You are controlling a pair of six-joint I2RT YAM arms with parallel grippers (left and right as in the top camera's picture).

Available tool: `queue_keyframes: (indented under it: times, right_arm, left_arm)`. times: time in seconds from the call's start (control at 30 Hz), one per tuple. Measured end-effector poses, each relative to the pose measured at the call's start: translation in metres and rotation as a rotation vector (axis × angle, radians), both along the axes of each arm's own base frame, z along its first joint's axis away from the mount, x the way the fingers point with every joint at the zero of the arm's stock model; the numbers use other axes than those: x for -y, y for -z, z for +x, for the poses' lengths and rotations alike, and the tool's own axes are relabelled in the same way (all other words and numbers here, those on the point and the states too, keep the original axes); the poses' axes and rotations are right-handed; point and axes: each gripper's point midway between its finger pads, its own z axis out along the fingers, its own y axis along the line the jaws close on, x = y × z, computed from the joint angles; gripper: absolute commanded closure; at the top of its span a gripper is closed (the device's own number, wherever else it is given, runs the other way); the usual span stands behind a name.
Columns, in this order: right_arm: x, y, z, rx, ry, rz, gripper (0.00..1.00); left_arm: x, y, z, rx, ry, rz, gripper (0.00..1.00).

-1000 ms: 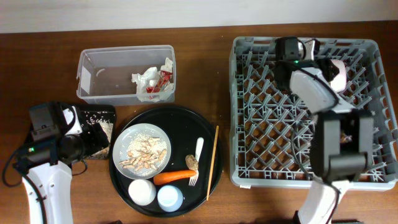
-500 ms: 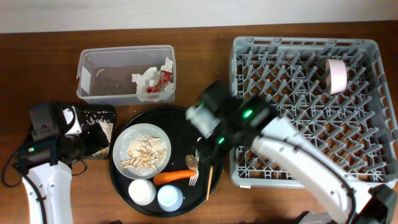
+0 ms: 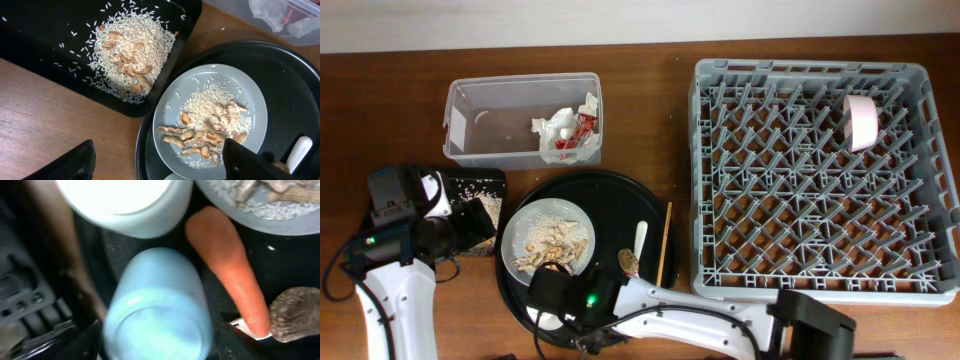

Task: Sort waste into correct bins and load items into the dishwasher rack
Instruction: 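Grasp the light blue cup from the round tray with the right gripper, then carry the light blue cup to the rack's right side and place it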

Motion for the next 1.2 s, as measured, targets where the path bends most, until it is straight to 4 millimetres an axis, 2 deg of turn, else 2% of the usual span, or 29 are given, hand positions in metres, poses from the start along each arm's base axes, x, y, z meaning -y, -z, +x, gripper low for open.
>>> queue_keyframes:
  times: [0.1, 0.17, 0.23, 0.4, 0.47, 0.57, 0.6, 0.63, 0.67, 0.7, 0.73, 0.77, 0.83, 0.9, 0.97, 1.03, 1.07, 1.13, 1.2]
  right_arm:
    - [-0.001, 0.0, 0.011, 0.056, 0.038, -0.002, 0.29]
    - [-0.002, 0.0, 0.013, 0.066, 0.044, 0.003, 0.44]
    - [-0.002, 0.0, 0.014, 0.07, 0.052, 0.005, 0.5]
    - [0.0, 0.0, 0.013, 0.063, 0.068, -0.003, 0.52]
    - [0.013, -0.003, 0.015, 0.05, 0.082, -0.047, 0.52]
    - [0.035, -0.049, 0.06, 0.055, 0.22, -0.005, 0.52]
    - [0.05, -0.078, 0.086, 0.081, 0.302, 0.045, 0.52]
    - [0.076, -0.112, 0.117, 0.119, 0.41, 0.104, 0.52]
    - [0.095, -0.131, 0.132, 0.137, 0.473, 0.129, 0.52]
    - [0.123, -0.144, 0.15, 0.148, 0.563, 0.141, 0.52]
    - [0.169, -0.16, 0.175, 0.176, 0.707, 0.158, 0.52]
    - [0.233, -0.175, 0.197, 0.227, 0.892, 0.143, 0.52]
    - [0.355, -0.188, 0.206, 0.277, 1.242, 0.089, 0.52]
    - [0.443, -0.188, 0.198, 0.298, 1.504, 0.043, 0.53]
    - [0.527, -0.184, 0.167, 0.303, 1.774, -0.015, 0.54]
    - [0.573, -0.169, 0.143, 0.281, 1.942, -0.044, 0.54]
    - [0.584, -0.157, 0.132, 0.25, 1.998, -0.064, 0.54]
    - [0.586, -0.136, 0.122, 0.193, 2.035, -0.083, 0.54]
    - [0.583, -0.107, 0.116, 0.134, 2.048, -0.108, 0.54]
  left_arm:
    - [0.0, 0.0, 0.0, 0.0, 0.0, 0.0, 0.19]
    - [0.0, 0.0, 0.0, 0.0, 0.0, 0.0, 0.19]
    - [0.0, 0.0, 0.0, 0.0, 0.0, 0.0, 0.19]
    - [0.0, 0.0, 0.0, 0.0, 0.0, 0.0, 0.2]
    - [0.0, 0.0, 0.0, -0.001, 0.0, -0.001, 0.19]
    - [0.0, 0.0, -0.001, -0.003, 0.0, -0.002, 0.19]
    - [0.0, 0.0, -0.001, -0.005, 0.0, -0.002, 0.19]
    - [0.0, 0.0, -0.001, -0.004, 0.0, -0.002, 0.19]
    - [0.001, 0.001, -0.001, -0.006, 0.0, -0.002, 0.19]
    - [0.001, 0.001, -0.001, -0.006, 0.0, -0.003, 0.19]
    - [0.0, 0.0, -0.001, -0.005, 0.0, -0.002, 0.19]
    - [0.0, 0.001, -0.001, -0.005, 0.0, -0.002, 0.19]
    - [0.001, 0.001, -0.002, -0.007, 0.0, -0.003, 0.19]
    - [0.001, 0.001, -0.002, -0.007, 0.0, -0.003, 0.19]
    - [0.001, 0.001, -0.001, -0.006, 0.0, -0.002, 0.19]
    - [0.001, 0.001, -0.001, -0.006, 0.0, -0.002, 0.19]
    - [0.001, 0.001, -0.001, -0.006, 0.0, -0.002, 0.19]
    - [0.001, 0.001, -0.001, -0.006, 0.0, -0.002, 0.19]
    - [0.0, 0.001, -0.001, -0.005, 0.0, -0.002, 0.19]
